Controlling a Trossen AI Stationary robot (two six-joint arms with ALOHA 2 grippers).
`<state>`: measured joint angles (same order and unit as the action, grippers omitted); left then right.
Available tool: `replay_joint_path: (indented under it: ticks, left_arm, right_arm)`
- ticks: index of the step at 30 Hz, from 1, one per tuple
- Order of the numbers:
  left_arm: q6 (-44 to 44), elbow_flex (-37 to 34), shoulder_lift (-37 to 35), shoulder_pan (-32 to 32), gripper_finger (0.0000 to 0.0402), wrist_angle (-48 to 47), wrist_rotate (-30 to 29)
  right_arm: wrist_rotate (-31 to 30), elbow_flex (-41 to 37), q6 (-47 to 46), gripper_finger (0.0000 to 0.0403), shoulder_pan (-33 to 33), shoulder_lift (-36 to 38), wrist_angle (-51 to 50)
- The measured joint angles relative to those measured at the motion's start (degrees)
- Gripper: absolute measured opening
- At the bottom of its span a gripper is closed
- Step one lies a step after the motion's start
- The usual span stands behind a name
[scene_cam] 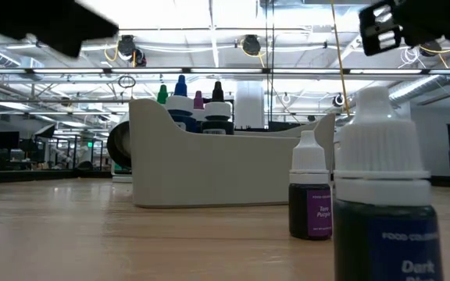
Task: Pick & Place food coloring
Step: Put the small green food coloring bottle into the gray bin
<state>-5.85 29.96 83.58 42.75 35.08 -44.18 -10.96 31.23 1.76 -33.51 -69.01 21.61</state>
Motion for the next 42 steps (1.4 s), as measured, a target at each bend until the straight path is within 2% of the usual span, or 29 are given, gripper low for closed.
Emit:
replay_joint_path:
  ticks: [5, 10, 13, 15, 21, 23, 28, 35, 42]
  left_arm:
    - [-0.4, -6.0, -1.8, -3.4, 0.0012, 5.3, 0.3]
    - [1.1, -6.7, -4.3, -6.0, 0.0004, 5.6, 1.8]
    - [4.5, -6.6, -5.5, -7.5, 0.0010, 5.4, 6.6]
    - [6.3, -6.6, -6.7, -7.6, 0.0011, 5.1, 8.1]
    - [8.7, -7.4, -12.5, -4.3, 0.0006, 4.5, 8.1]
    - [8.4, -8.4, -14.4, -3.3, 0.0005, 3.5, 7.6]
    - [7.1, -9.7, -15.8, -2.8, 0.0005, 3.6, 7.6]
    - [7.1, -9.7, -15.7, -3.0, 0.0031, 3.7, 7.7]
    - [7.3, -9.7, -15.7, -3.0, 0.0030, 3.9, 7.9]
  right_arm:
    - [-1.2, 19.1, -7.2, 0.0000, -2.0, -13.6, -25.2]
    - [-1.0, 38.3, -11.7, 0.0001, -3.9, -26.4, -45.7]
    - [-1.3, 45.5, -10.8, 0.0009, -5.9, -31.8, -51.5]
    - [-2.7, 48.2, -9.1, 0.0020, -7.4, -34.0, -51.1]
    - [-9.6, 49.8, -6.2, 0.0089, -11.4, -35.0, -49.0]
    - [-11.5, 49.8, -8.1, 0.0118, -12.1, -34.7, -49.7]
    - [-11.7, 49.8, -17.4, 0.0171, -12.0, -35.2, -49.6]
    - [-9.3, 49.3, -27.7, 0.0181, -11.0, -36.0, -53.4]
    - [-8.4, 48.6, -26.8, 0.0175, -8.6, -39.1, -48.2]
